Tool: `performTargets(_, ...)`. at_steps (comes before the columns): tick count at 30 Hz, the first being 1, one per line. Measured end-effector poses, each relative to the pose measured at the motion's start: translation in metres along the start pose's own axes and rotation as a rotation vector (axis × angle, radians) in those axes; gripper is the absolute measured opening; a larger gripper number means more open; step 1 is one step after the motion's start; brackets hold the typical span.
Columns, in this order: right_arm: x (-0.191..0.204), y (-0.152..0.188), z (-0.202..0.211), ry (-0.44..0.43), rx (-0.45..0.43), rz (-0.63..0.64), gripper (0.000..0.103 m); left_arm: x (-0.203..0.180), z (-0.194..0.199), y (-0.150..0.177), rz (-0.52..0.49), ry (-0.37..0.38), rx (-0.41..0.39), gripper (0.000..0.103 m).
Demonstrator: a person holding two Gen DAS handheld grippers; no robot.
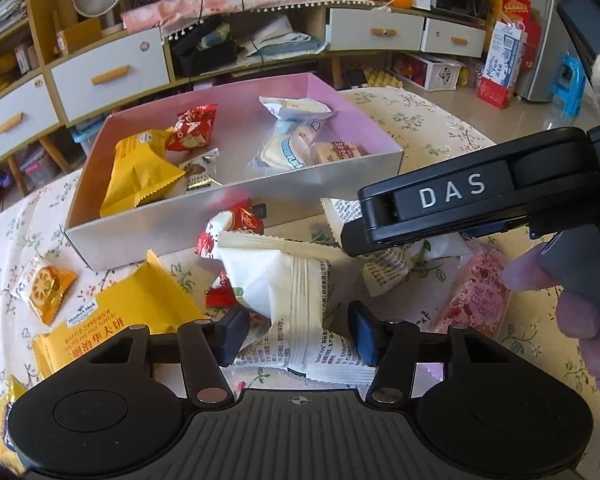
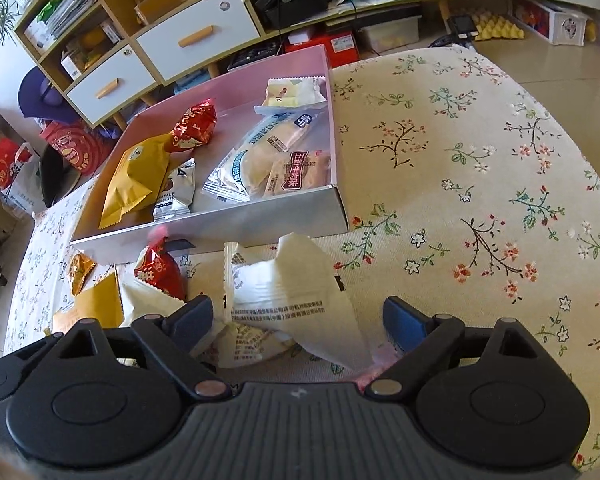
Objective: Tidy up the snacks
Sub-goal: 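Grasp the white printed pastry pack with the left gripper while the right grasps the white paper-wrapped snack, then carry both white packs into the pink box and open both grippers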
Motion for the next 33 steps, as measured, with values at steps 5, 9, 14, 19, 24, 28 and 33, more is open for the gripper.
performTargets(5, 0.002, -0.001, -0.002, 0.0, -0.005, 0.002, 0.092, 0.0, -0.002, 0.002, 0.052, -0.012, 0.012, 0.052)
performTargets(9, 0.004, -0.002, -0.003, 0.001, -0.01, 0.015, 0.092, 0.001, -0.001, 0.002, 0.082, -0.025, 0.014, 0.05)
performTargets(14, 0.006, -0.003, -0.003, 0.015, -0.019, 0.04, 0.078, 0.005, 0.002, 0.002, 0.155, -0.024, 0.018, 0.044)
performTargets(19, 0.008, -0.003, -0.002, 0.004, -0.015, 0.06, 0.052, 0.005, 0.004, 0.004, 0.178, -0.024, 0.025, 0.042)
performTargets(24, 0.008, -0.002, 0.0, -0.006, -0.002, 0.058, 0.045, 0.006, 0.009, 0.005, 0.204, -0.014, 0.03, 0.042)
performTargets(28, 0.005, -0.001, 0.002, -0.005, 0.006, 0.052, 0.045, 0.007, 0.014, 0.005, 0.213, -0.011, 0.026, 0.041)
performTargets(33, 0.003, -0.003, 0.01, -0.011, 0.005, 0.042, 0.045, 0.01, 0.023, 0.003, 0.225, -0.004, 0.011, 0.041)
Point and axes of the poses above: each gripper's, at about its wrist camera, not at the fingertips, and z roughly against the way its jaws point, x to its left, y to its underside, the point moved 10 cm from there along -z, roughly the way its jaws point, and after that the axes turned 6 degrees about y, right-handed, at the moved point
